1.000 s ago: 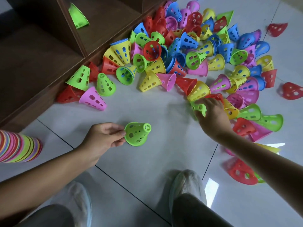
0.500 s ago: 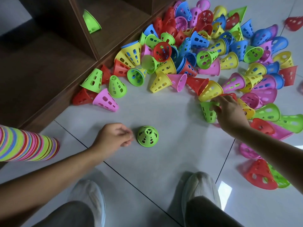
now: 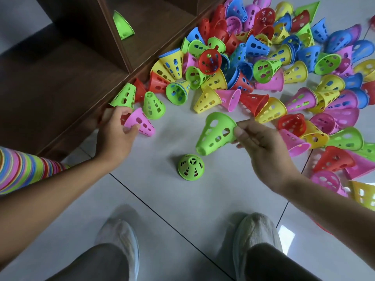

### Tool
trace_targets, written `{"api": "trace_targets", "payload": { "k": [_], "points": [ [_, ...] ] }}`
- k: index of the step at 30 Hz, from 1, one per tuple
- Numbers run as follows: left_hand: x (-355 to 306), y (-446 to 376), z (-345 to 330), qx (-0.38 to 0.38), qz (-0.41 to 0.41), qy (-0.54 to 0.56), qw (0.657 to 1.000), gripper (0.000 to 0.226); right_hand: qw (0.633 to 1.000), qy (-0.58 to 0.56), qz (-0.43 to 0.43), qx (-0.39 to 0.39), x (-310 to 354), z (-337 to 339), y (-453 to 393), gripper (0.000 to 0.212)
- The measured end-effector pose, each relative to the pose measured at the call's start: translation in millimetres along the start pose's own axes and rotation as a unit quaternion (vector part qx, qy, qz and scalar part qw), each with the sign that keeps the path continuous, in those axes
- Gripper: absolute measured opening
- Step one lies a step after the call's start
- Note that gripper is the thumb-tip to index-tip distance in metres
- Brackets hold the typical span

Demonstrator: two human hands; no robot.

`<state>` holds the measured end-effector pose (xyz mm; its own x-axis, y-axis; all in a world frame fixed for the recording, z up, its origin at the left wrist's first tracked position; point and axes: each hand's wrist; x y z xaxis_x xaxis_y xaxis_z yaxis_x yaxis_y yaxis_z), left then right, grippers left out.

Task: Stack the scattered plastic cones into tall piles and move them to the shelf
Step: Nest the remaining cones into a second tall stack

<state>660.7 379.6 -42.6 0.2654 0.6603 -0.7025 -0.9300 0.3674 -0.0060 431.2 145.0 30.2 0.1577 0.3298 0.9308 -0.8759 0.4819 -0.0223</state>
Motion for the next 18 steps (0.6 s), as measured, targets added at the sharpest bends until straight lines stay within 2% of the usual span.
{"api": "trace_targets", "payload": {
  "k": [4,8,14,18],
  "points": [
    [9,-6,1,0.022,-0.011,0.009,1.000,0.027,0.986,-0.131,-0.092,0.037,5,-28,8,0.020],
    [15,-7,2,0.028,0.008,0.010,1.000,0.024,0.964,-0.169,-0.196,0.057,-8,-46,18,0.022],
    [9,-2,-3,-0.001,0.062,0.023,0.998,0.018,0.927,-0.221,-0.304,0.001,-21,-60,28,0.017],
    [2,17,0,-0.015,0.142,0.108,0.984,0.017,0.888,-0.279,-0.363,-0.035,-28,-67,28,0.016]
  ]
}}
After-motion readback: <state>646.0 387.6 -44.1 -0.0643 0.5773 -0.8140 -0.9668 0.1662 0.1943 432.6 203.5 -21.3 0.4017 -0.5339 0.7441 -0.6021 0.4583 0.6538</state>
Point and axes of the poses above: each hand's wrist, its own y-axis away from the middle knuckle, its own z-axis out of the back of the hand, x = y × z, and after that the axes turned 5 degrees about z, right-handed
